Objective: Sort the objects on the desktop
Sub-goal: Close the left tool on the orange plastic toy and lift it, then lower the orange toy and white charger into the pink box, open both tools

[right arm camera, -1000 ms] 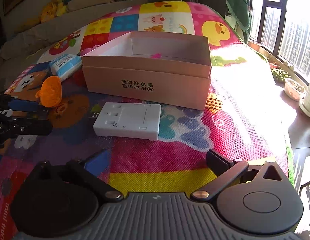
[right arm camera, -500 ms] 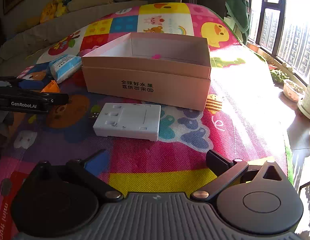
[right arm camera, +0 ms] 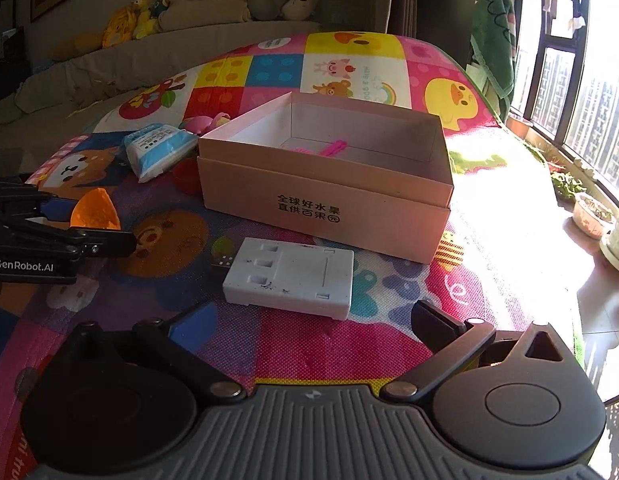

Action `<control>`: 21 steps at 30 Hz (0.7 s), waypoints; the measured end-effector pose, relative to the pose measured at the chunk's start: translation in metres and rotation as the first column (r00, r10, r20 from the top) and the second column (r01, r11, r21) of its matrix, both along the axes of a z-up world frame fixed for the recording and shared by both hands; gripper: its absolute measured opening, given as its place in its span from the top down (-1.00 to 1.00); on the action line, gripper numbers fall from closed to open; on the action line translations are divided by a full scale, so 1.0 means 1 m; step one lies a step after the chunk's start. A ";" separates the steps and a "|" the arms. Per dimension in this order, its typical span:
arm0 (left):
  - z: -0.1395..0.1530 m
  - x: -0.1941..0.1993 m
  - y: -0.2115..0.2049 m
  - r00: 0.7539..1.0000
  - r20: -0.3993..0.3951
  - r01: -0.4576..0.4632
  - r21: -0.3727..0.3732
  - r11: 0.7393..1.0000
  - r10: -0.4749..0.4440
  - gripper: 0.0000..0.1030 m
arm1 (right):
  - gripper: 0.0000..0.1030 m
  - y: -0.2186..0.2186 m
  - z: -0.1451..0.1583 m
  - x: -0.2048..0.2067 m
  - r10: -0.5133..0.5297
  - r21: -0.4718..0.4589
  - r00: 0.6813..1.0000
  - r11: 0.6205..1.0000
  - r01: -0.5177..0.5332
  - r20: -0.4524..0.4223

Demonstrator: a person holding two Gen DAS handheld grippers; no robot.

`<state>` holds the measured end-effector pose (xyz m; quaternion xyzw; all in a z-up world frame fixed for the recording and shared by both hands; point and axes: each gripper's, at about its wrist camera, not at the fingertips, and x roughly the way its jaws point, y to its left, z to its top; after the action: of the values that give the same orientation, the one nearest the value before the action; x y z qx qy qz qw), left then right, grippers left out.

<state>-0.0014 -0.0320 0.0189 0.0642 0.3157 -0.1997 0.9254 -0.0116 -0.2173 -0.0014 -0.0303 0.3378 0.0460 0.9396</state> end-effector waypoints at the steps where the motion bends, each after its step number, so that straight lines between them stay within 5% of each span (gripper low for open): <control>1: 0.001 -0.008 0.002 1.000 -0.002 0.002 -0.011 1.000 -0.002 -0.24 | -1.00 0.003 0.000 0.007 0.007 0.004 1.000 1.000 -0.007 -0.005; 3: 0.003 -0.019 0.006 1.000 0.000 -0.002 -0.026 1.000 0.002 -0.24 | -0.93 0.006 -0.003 0.021 0.000 -0.005 0.999 1.000 0.000 -0.035; 5: 0.003 -0.028 0.011 1.000 0.009 -0.015 -0.032 0.999 0.015 -0.24 | -0.62 0.008 -0.008 0.035 -0.021 -0.012 0.995 1.000 0.020 -0.096; 10: 0.011 -0.028 0.018 1.000 -0.006 -0.028 -0.057 0.998 0.027 -0.24 | -0.54 0.001 0.006 0.023 -0.007 0.027 0.995 1.000 0.010 -0.097; 16: 0.064 0.011 -0.008 0.993 0.090 0.089 -0.157 0.984 -0.076 -0.24 | -0.54 -0.022 0.084 -0.003 0.026 0.029 0.994 0.999 -0.029 0.103; 21: 0.095 0.076 -0.053 0.985 0.159 0.090 -0.159 0.983 -0.064 -0.26 | -0.54 -0.049 0.123 0.044 -0.075 0.013 0.973 0.997 0.074 0.217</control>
<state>0.0749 -0.0851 0.1142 0.0145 0.2233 -0.2555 0.9406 0.0326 -0.2668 0.1213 -0.0200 0.2337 0.0082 0.9721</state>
